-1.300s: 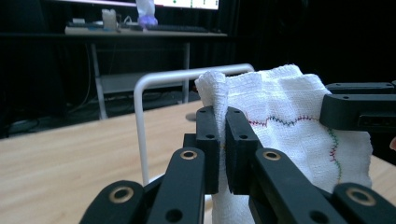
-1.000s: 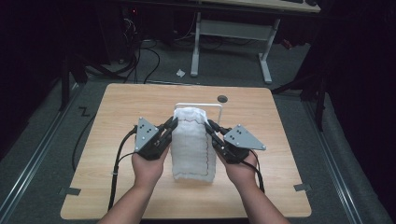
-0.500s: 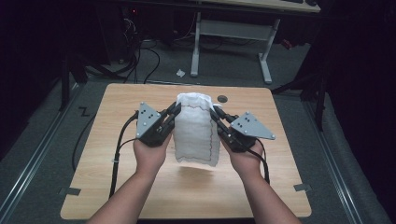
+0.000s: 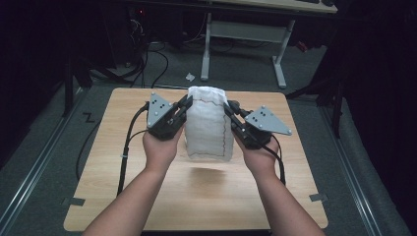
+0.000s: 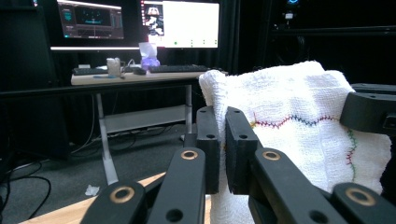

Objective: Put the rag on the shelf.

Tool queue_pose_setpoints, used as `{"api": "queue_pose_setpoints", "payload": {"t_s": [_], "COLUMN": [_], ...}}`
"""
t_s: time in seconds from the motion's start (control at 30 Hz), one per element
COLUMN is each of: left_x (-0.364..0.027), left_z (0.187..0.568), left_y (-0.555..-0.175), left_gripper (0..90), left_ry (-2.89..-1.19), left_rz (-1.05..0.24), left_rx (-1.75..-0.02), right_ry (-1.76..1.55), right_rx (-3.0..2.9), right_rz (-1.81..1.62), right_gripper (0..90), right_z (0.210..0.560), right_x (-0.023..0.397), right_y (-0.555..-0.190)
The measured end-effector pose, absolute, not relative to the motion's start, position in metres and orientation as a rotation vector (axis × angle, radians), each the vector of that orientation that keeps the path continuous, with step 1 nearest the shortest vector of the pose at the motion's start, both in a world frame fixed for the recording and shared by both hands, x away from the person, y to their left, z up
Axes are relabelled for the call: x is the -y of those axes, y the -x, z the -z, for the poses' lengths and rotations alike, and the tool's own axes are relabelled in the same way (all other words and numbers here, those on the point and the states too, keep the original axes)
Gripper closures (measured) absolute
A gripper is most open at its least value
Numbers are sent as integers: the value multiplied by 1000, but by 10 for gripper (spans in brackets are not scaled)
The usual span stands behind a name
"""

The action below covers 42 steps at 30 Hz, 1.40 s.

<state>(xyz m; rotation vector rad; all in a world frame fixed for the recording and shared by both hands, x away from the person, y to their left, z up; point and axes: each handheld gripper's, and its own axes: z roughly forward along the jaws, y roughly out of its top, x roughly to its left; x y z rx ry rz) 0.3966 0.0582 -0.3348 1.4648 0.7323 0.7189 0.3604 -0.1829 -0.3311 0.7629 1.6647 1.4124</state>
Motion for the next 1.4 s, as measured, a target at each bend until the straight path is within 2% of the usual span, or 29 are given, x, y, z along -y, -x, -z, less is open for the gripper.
{"api": "queue_pose_setpoints", "payload": {"t_s": [0.17,0.33,0.9,1.4], "left_x": [-53,-49,-51,-44], "left_z": [326,321,313,324], "left_y": [-409,-429,-473,-512], "left_gripper": [858,858,859,858], "left_ry": [-1471,-1484,-1503,-1487], "left_rz": [-752,-710,-720,-662], "left_rx": [-709,-710,-746,-832], "right_ry": [-794,-816,-866,-945], "right_rx": [-1648,-1632,-1642,-1679], "right_rz": [-1414,-1400,-1396,-1317], "right_gripper": [823,823,822,822], "right_z": [326,321,312,317], "right_x": [186,190,187,185], "right_y": [-374,-391,-444,-482]}}
